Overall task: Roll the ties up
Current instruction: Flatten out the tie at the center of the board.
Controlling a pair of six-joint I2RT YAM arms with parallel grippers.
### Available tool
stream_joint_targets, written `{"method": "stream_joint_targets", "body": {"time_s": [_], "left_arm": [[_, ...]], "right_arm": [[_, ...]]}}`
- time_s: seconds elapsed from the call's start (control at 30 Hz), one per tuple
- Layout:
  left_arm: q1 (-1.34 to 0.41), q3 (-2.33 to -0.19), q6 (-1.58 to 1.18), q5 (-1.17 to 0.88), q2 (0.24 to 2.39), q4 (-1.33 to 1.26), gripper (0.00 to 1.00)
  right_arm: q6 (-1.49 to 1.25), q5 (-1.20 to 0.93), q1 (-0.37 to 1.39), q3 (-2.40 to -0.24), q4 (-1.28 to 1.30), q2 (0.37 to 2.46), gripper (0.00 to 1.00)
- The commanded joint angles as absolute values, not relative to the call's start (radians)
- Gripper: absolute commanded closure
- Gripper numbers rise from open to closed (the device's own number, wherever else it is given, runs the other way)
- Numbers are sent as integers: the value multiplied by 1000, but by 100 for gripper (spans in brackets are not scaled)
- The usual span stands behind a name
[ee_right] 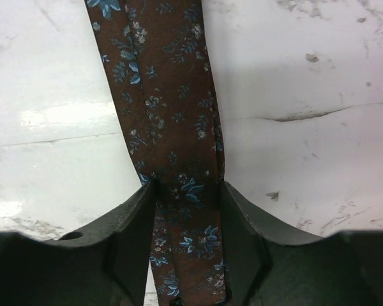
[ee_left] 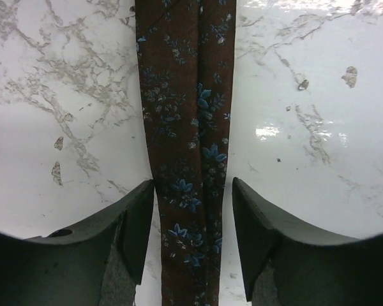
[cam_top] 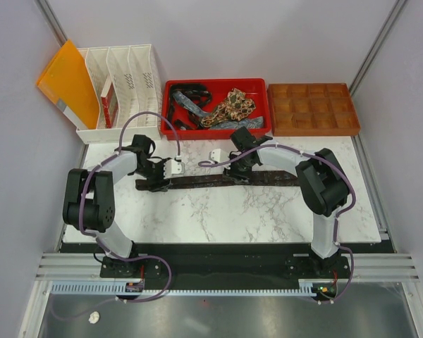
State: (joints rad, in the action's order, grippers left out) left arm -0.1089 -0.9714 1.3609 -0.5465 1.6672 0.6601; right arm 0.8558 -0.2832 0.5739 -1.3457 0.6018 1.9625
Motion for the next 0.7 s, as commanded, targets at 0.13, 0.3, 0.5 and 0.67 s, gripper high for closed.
{"method": "stream_joint_targets", "body": {"time_s": [0.13,0.3,0.5,0.67], "left_arm": [[-112,-977,1405,-522,1678,569,57],[-112,-945,1411,-564,1606,583,43],[-26,-1008,1243,-686,1500,586,6],[147,-1009,1194,-833,1361,586,0]], "right_arm": [[899,-209,572,-1283,531,1977,53],[943,-218,571,-1241,574,1927,52],[988,-227,566,-1218,627,1896,51],[956,-284,564,-1255,643,1843,26]]}}
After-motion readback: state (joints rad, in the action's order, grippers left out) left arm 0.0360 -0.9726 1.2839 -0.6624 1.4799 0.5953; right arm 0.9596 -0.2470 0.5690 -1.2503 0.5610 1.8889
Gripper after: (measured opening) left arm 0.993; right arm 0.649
